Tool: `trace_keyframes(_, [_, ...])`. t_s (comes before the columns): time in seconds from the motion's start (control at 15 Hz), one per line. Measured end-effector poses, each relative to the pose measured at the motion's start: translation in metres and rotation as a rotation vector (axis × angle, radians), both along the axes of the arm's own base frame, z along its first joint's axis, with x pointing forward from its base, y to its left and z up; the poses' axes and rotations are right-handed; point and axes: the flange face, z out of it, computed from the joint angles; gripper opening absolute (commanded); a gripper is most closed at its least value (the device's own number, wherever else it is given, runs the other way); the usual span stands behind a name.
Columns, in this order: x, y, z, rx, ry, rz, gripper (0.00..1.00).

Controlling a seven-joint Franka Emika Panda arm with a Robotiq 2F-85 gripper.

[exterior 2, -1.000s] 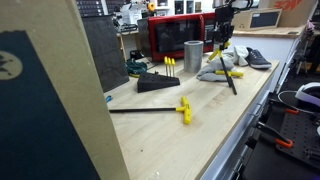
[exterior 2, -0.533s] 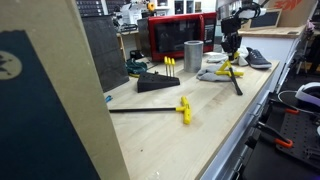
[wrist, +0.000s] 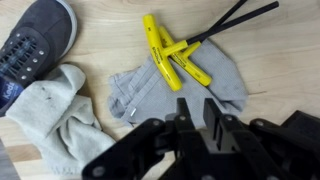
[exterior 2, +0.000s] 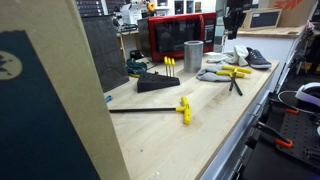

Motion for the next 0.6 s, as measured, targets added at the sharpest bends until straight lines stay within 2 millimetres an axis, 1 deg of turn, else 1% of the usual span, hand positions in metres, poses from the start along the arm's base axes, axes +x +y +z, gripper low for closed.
trace_keyframes(0.13, [-0.008, 0.003, 0.023, -0.004, -0.044, -0.021, 0.06])
trace_keyframes(0.27, [-0.013, 0.005, 0.034, 0.004, -0.067, -0.053, 0.06])
trace_keyframes(0.33, [-0.014, 0.005, 0.036, 0.010, -0.071, -0.070, 0.06])
trace_keyframes(0.4, [-0.015, 0.005, 0.035, 0.017, -0.071, -0.087, 0.49])
trace_keyframes(0.47, [-0.016, 0.005, 0.033, 0.028, -0.068, -0.105, 0.51])
trace_keyframes(0.6, [-0.019, 0.003, 0.028, 0.056, -0.058, -0.134, 0.64])
